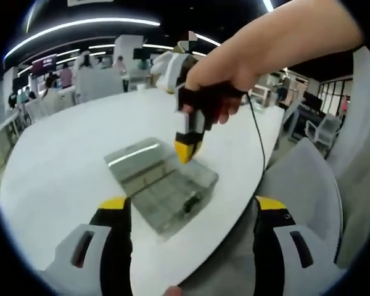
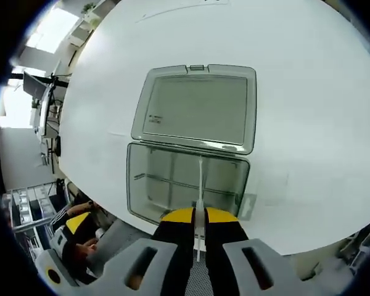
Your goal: Insert the divider into the dual guide fixture by aligning both edges with the guide slots and pushing it downward to the bottom, including one-sided entry, uneven engagement, binding, and posture correction.
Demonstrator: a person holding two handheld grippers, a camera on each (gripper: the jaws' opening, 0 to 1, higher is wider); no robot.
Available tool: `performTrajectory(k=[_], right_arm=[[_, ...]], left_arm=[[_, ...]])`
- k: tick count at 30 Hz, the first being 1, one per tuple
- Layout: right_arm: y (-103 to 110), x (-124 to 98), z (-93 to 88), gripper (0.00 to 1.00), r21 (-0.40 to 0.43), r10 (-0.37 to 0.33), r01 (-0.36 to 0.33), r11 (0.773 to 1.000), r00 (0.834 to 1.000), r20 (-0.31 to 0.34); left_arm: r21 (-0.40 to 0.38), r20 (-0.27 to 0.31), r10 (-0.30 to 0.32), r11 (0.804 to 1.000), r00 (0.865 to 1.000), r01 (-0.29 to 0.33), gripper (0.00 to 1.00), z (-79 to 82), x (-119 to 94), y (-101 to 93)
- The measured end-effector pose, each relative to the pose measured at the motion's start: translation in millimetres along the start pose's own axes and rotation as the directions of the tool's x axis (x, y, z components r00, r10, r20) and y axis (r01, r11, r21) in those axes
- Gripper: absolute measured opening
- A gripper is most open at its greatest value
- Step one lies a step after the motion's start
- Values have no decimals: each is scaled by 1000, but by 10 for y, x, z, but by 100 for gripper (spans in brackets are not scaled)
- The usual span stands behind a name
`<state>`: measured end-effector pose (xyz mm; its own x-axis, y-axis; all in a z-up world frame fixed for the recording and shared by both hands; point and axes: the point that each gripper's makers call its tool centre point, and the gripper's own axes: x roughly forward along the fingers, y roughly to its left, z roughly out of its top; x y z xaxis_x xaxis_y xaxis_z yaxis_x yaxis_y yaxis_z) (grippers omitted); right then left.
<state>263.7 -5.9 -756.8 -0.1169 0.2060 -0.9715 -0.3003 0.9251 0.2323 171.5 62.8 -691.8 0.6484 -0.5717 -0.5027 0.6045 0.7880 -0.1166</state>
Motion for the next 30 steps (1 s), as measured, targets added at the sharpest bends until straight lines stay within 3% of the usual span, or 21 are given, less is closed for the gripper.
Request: performTrajectory(k=[30], right_arm=[[-12,65,-1,0,46,-43,45,998,999,-31]], left_arm=[[-12,5,8,1000,1000,-8,78,4,4,34]])
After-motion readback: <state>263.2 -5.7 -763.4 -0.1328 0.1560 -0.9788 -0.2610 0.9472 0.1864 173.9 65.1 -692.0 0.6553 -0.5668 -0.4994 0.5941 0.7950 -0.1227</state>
